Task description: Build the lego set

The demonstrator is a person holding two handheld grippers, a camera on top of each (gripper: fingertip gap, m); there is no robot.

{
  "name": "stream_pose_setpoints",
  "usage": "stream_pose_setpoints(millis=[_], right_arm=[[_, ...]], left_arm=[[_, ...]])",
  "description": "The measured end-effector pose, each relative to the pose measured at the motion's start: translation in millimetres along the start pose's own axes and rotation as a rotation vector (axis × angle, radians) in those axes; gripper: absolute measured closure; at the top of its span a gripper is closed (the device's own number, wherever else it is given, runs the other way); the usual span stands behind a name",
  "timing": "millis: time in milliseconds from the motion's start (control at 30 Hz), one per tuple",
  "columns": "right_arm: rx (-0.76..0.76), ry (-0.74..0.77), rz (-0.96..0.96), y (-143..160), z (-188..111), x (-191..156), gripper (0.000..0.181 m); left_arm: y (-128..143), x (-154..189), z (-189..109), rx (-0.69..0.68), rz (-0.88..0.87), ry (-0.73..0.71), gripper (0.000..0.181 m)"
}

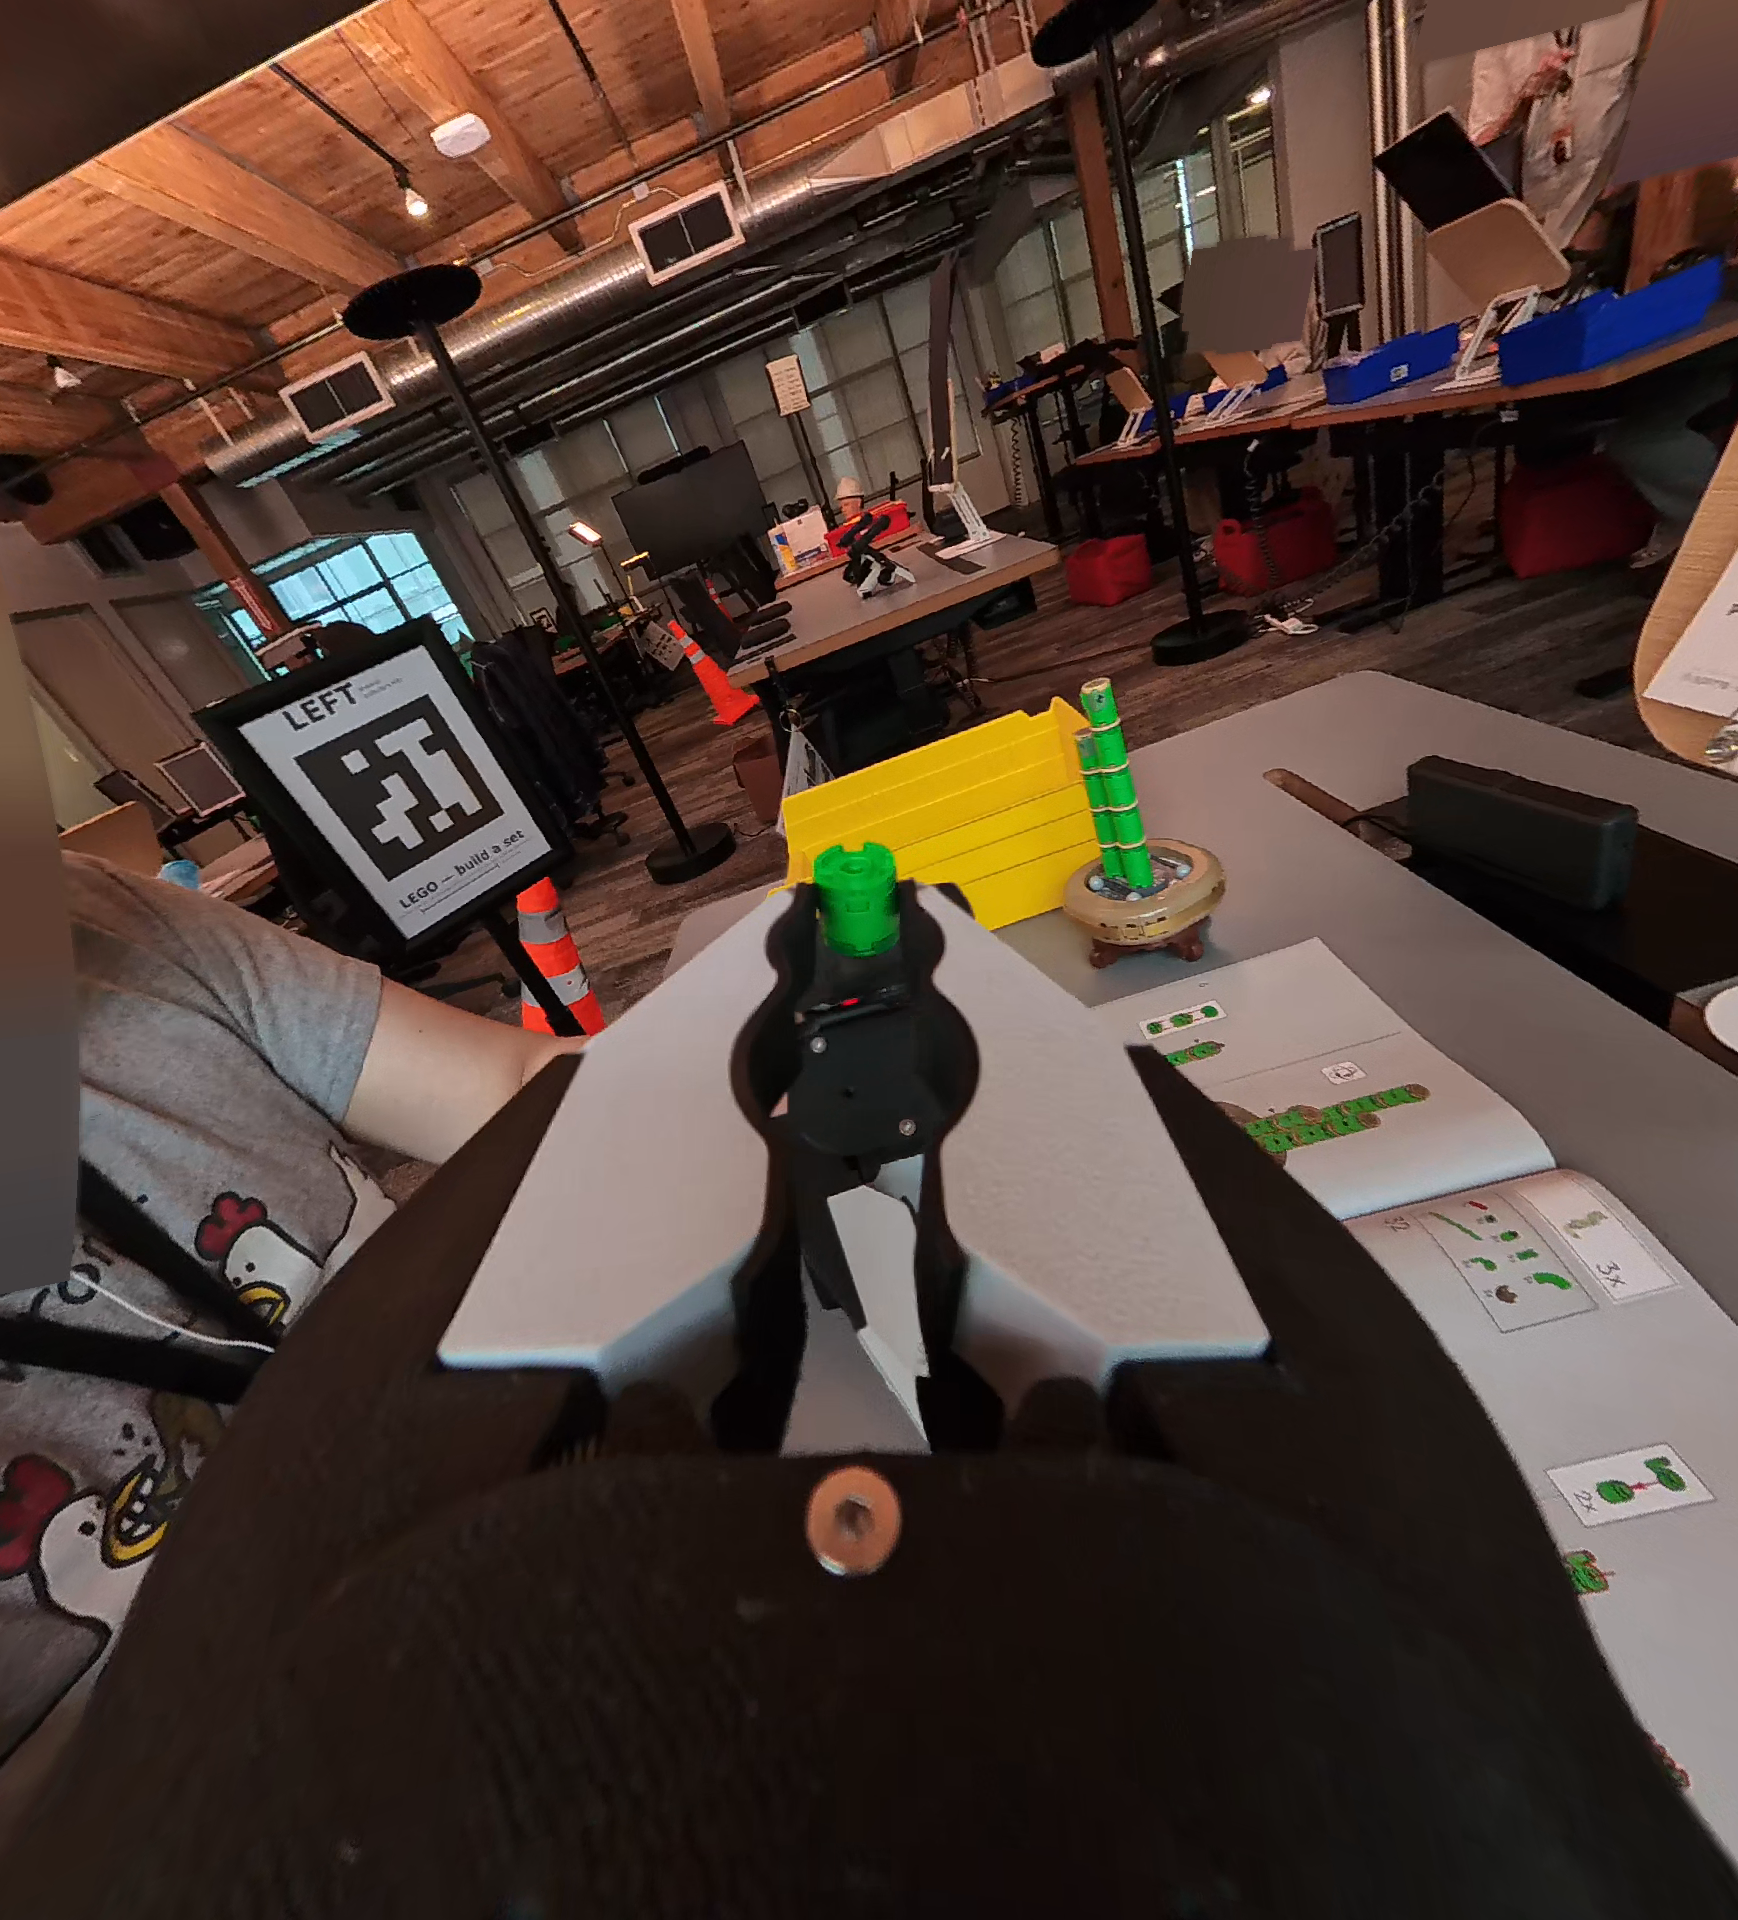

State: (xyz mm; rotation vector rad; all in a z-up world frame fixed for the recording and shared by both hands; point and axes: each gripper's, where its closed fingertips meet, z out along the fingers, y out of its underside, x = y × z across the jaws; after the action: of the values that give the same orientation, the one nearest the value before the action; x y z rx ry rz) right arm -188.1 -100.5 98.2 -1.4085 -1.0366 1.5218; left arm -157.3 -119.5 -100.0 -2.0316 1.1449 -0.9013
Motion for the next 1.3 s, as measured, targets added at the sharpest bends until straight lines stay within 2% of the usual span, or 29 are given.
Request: stream_pose_setpoints(millis=[567,1300], right_arm=[[-0.141,-0.026,-0.080,24.0,12.1,-8.6,0.167],[-0.168,0.000,-0.051,34.2,11.8,3.5,0.167]], left_arm=[[-10.0,-8.6,-16.2,0.053,-0.039,-0.002,0.166],[-9.2,-2.0,-10.3,0.042,-0.025,0.008,0.166]])
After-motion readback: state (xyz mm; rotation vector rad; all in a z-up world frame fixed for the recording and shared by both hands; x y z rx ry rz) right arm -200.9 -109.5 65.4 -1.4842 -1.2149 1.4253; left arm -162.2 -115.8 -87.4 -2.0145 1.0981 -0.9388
